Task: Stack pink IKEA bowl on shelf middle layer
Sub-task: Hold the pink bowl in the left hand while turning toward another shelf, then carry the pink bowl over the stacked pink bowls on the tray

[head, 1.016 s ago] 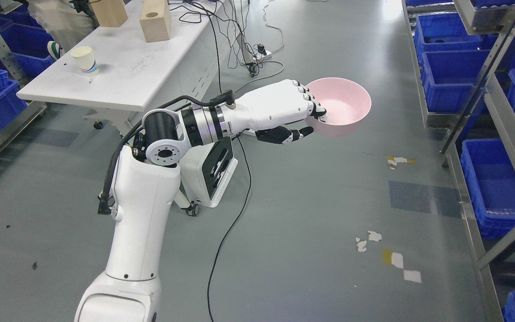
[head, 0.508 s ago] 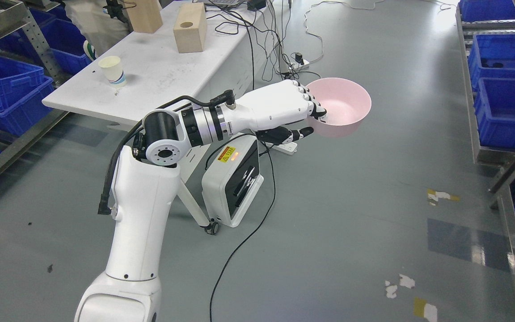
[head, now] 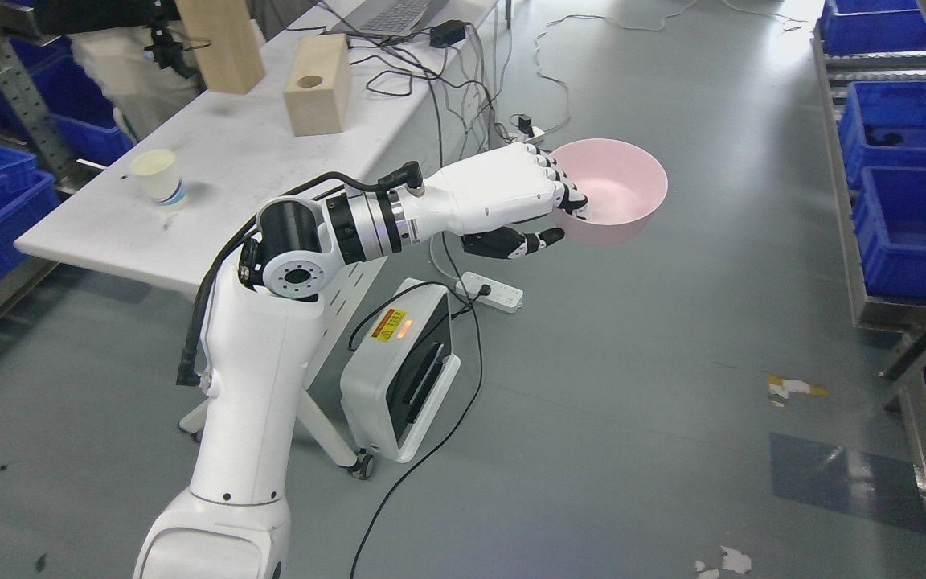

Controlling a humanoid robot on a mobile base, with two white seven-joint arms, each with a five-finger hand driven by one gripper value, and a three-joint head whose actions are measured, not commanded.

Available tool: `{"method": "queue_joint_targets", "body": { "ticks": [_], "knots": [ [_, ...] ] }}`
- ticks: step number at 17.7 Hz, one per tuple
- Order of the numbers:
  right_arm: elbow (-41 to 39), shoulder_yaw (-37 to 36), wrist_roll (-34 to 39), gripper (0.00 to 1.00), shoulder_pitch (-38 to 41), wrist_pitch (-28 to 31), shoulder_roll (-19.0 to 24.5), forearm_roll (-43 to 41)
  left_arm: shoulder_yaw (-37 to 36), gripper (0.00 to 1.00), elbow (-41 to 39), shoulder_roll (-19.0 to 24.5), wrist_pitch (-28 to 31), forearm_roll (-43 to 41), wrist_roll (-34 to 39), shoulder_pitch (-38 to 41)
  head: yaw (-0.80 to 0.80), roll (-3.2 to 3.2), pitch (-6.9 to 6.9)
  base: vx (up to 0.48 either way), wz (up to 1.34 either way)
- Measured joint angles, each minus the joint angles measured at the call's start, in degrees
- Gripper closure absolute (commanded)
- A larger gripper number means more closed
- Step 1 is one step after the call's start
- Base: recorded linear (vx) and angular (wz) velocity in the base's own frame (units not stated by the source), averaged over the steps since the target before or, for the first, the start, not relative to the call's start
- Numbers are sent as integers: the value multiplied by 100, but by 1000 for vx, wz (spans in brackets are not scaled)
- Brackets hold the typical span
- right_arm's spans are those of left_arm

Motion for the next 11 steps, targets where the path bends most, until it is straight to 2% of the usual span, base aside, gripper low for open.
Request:
{"method": "queue_joint_targets", "body": {
  "ticks": [4, 11],
  "knots": [
    [0, 0, -31, 0, 2, 0, 0, 0, -7, 99, 3, 0, 0, 0, 1, -3, 0, 0, 0, 214, -937],
    [0, 0, -48, 0, 7, 0, 0, 0, 31, 99, 14, 0, 0, -3, 10, -264, 0, 0, 0, 99, -1409]
  ]
}}
